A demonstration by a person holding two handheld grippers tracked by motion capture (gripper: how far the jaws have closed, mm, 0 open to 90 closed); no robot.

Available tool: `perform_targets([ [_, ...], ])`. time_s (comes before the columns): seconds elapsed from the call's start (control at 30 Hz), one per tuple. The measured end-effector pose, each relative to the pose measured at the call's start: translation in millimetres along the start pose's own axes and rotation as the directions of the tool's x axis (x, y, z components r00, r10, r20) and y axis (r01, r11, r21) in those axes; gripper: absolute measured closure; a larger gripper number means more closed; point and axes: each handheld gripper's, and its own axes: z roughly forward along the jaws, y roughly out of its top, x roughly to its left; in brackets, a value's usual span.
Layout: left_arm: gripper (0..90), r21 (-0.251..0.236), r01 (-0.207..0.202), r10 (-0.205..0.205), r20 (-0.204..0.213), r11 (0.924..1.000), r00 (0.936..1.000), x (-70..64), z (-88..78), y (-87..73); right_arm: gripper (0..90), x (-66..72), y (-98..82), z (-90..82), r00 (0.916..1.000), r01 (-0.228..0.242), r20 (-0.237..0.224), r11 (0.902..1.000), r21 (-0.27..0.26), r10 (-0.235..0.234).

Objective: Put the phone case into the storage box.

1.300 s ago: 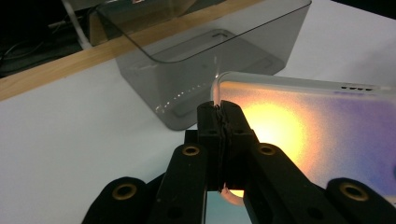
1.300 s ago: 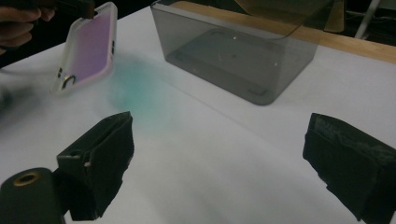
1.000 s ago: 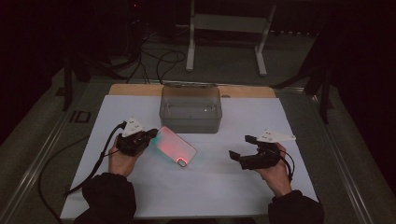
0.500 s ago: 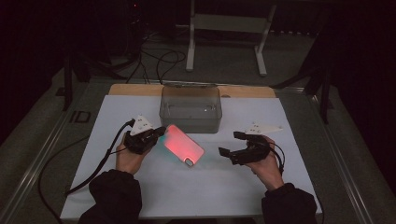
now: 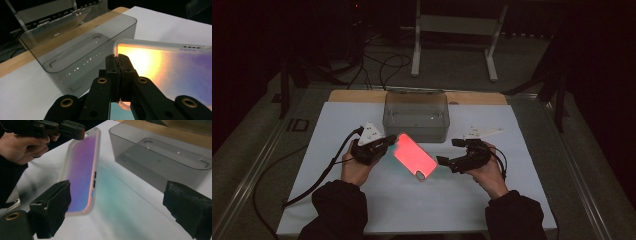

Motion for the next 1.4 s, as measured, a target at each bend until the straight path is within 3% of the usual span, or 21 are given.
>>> perform_targets([
  [0.23, 89.3, -0.016, -0.016, 0.016, 0.015, 0.9997, 0.9998, -5.1, 1.1, 6.3, 8.7, 5.3, 6.1, 9.7, 0.9991, 0.033, -0.027, 0.9985, 0.045, -0.032],
  [0.4, 89.3, -0.028, -0.024, 0.025, 0.019, 0.9993, 0.9995, -8.7, 1.0, 9.1, 12.7, 7.7, 8.2, 16.6, 0.9982, 0.031, -0.054, 0.9959, 0.085, -0.026],
  [0.53, 89.3, -0.032, -0.030, 0.031, 0.024, 0.9990, 0.9992, -10.9, 1.9, 8.5, 21.3, 8.2, 9.4, 22.0, 0.9955, 0.032, -0.092, 0.9941, 0.104, -0.022],
  [0.87, 89.3, -0.038, -0.033, 0.034, 0.036, 0.9988, 0.9988, -13.6, 4.2, 6.9, 43.8, 6.3, 10.3, 30.0, 0.9855, -0.005, -0.167, 0.9899, 0.141, 0.029],
  [1.0, 89.3, -0.041, -0.030, 0.032, 0.041, 0.9987, 0.9987, -13.4, 4.7, 6.9, 47.1, 4.7, 11.8, 32.3, 0.9833, -0.026, -0.174, 0.9881, 0.152, 0.053],
  [1.4, 89.3, -0.045, -0.059, 0.061, 0.061, 0.9972, 0.9963, -15.7, 7.2, 4.0, 60.3, 0.4, 15.2, 39.7, 0.9606, -0.084, -0.246, 0.9795, 0.183, 0.129],
])
